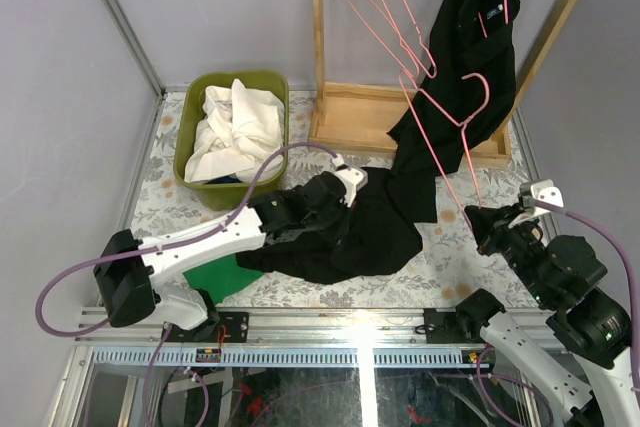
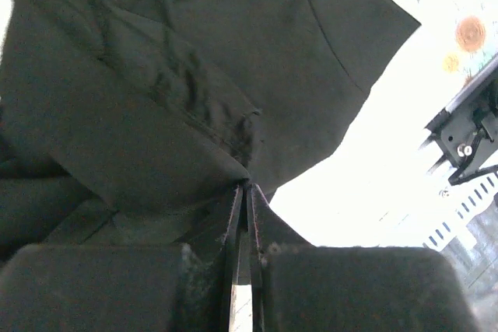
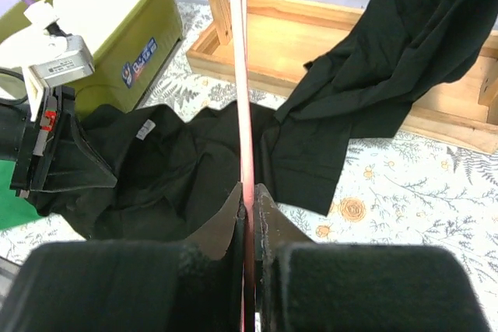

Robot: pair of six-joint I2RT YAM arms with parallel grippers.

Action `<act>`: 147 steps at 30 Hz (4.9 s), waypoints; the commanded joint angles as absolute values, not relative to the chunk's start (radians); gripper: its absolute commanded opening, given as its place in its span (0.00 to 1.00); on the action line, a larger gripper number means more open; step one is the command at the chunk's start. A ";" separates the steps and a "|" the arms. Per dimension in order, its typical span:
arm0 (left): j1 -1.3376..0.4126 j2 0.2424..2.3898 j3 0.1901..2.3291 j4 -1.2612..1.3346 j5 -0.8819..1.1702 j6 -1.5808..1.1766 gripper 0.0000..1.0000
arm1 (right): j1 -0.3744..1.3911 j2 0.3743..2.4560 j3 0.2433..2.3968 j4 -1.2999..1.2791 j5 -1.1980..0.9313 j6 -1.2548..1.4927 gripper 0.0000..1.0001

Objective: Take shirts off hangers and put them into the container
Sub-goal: Place the hanger at the clothesline, then pick up the shirt from the center of the board.

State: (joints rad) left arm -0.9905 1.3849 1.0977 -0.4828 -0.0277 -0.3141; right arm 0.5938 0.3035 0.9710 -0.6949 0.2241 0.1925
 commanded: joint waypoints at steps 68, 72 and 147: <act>-1.045 1.170 1.071 -0.479 -0.406 -0.378 1.00 | 0.110 1.137 1.461 -0.248 -0.195 0.159 0.00; -1.045 1.174 1.074 -0.479 -0.416 -0.379 1.00 | 0.110 1.164 1.477 -0.168 -0.181 0.165 0.00; -1.041 1.883 1.070 -0.367 -0.086 -0.418 0.51 | 0.110 0.597 0.843 -0.465 0.087 0.366 0.92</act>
State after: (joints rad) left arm -1.0397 1.8755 1.1648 -0.3958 -0.2283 -0.4889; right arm 0.1139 0.6144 0.8047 -0.4744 0.0872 0.3889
